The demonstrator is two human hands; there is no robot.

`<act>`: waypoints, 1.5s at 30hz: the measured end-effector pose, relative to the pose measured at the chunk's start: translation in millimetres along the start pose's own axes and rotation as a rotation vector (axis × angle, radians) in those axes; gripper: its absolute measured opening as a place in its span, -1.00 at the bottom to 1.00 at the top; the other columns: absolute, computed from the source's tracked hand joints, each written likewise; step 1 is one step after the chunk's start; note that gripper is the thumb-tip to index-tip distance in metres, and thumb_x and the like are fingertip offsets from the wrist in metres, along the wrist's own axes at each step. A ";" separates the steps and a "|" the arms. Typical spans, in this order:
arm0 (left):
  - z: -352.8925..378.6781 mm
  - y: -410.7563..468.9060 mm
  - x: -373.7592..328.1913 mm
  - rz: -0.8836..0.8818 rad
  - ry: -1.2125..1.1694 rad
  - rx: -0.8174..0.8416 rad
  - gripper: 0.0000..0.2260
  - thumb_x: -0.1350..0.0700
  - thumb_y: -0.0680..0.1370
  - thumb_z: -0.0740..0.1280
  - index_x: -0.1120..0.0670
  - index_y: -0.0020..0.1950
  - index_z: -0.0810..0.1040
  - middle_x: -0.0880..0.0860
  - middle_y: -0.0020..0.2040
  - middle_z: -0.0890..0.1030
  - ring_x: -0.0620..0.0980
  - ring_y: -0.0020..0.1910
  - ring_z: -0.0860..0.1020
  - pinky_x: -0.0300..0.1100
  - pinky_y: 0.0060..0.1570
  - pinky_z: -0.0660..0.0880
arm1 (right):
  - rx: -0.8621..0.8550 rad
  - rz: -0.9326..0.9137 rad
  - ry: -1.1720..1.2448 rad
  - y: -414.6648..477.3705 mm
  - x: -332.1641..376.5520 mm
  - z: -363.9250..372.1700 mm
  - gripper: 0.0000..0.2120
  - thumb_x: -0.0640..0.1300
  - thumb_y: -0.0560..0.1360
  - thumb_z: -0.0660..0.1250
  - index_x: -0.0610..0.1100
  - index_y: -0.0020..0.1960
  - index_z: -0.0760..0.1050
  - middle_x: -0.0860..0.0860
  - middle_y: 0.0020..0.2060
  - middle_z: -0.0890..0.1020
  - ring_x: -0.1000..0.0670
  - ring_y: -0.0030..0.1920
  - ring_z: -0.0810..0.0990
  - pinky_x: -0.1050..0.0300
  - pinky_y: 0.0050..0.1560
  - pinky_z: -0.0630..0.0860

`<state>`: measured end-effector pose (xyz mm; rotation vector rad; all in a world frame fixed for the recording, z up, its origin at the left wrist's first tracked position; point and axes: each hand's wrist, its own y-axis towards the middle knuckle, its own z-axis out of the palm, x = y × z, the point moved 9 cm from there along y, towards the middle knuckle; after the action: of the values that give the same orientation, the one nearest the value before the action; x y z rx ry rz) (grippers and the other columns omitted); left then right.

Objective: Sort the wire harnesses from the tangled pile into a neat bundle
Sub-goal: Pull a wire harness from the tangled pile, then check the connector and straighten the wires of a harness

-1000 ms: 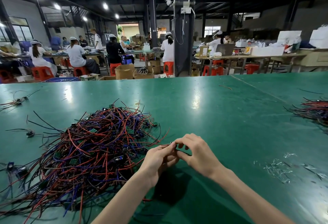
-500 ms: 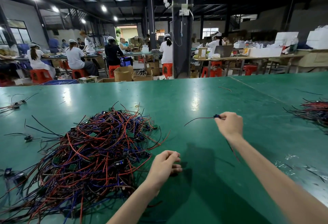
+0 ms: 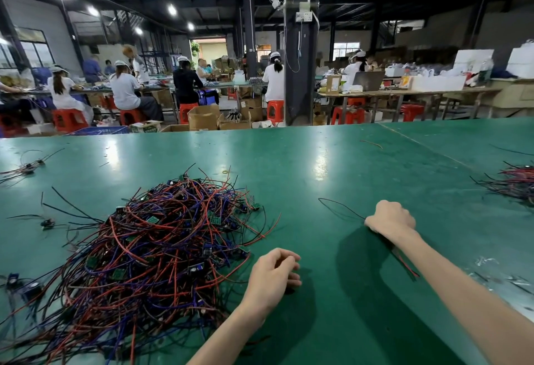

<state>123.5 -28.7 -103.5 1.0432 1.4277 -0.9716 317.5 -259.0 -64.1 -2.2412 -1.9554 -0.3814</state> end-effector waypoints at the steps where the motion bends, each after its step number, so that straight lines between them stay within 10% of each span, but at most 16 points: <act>1: -0.3 0.2 0.2 0.002 0.002 -0.002 -0.85 0.24 0.60 0.21 0.17 -0.06 0.57 0.07 -0.18 0.59 -0.10 -0.35 0.56 -0.11 -0.13 0.58 | -0.008 -0.038 -0.023 -0.6 4.7 -2.5 -0.89 -0.16 0.40 0.32 -0.12 -0.11 0.42 -0.10 -0.06 0.51 -0.15 0.02 0.54 0.16 -0.14 0.38; 6: 0.0 0.9 2.5 -0.003 -0.007 -0.004 -0.84 0.26 0.59 0.20 0.15 -0.09 0.57 0.06 -0.20 0.58 -0.13 -0.38 0.55 -0.16 -0.20 0.59 | 0.104 -0.479 0.044 -0.5 39.9 18.2 -0.65 -0.35 0.41 0.16 -0.02 0.06 0.49 -0.08 0.00 0.41 -0.14 0.10 0.47 0.07 0.04 0.45; 20: 3.0 -2.6 0.6 -0.019 0.035 0.002 -0.85 0.27 0.56 0.21 0.12 -0.09 0.56 0.03 -0.19 0.60 -0.10 -0.36 0.55 -0.28 -0.29 0.50 | -0.072 -0.357 0.226 12.0 17.6 18.7 -0.63 -0.33 0.51 0.21 -0.18 0.31 0.44 -0.18 0.17 0.44 -0.21 0.21 0.40 0.00 0.14 0.39; 37: 2.0 -6.5 -8.2 -0.028 0.101 -0.015 -0.85 0.30 0.57 0.19 0.14 -0.08 0.53 0.08 -0.16 0.57 -0.05 -0.35 0.55 -0.27 -0.33 0.54 | -0.262 -0.394 0.462 -5.0 -17.0 3.3 -0.83 -0.31 0.49 0.34 -0.23 0.06 0.62 -0.15 -0.02 0.64 -0.17 -0.03 0.58 0.01 0.06 0.47; 45: -74.9 -6.3 -111.8 0.443 0.565 -0.339 -0.86 0.27 0.55 0.27 0.12 -0.02 0.61 0.00 -0.15 0.62 -0.11 -0.26 0.52 -0.23 -0.21 0.54 | -0.488 -0.493 0.408 -36.1 -12.0 -19.7 -0.81 -0.42 0.48 0.25 -0.29 -0.02 0.61 -0.19 -0.10 0.65 -0.23 -0.04 0.57 -0.07 -0.06 0.52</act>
<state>101.9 31.0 15.4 1.3544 1.6342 -0.1016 278.4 -270.6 -50.7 -1.6513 -2.3216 -1.3824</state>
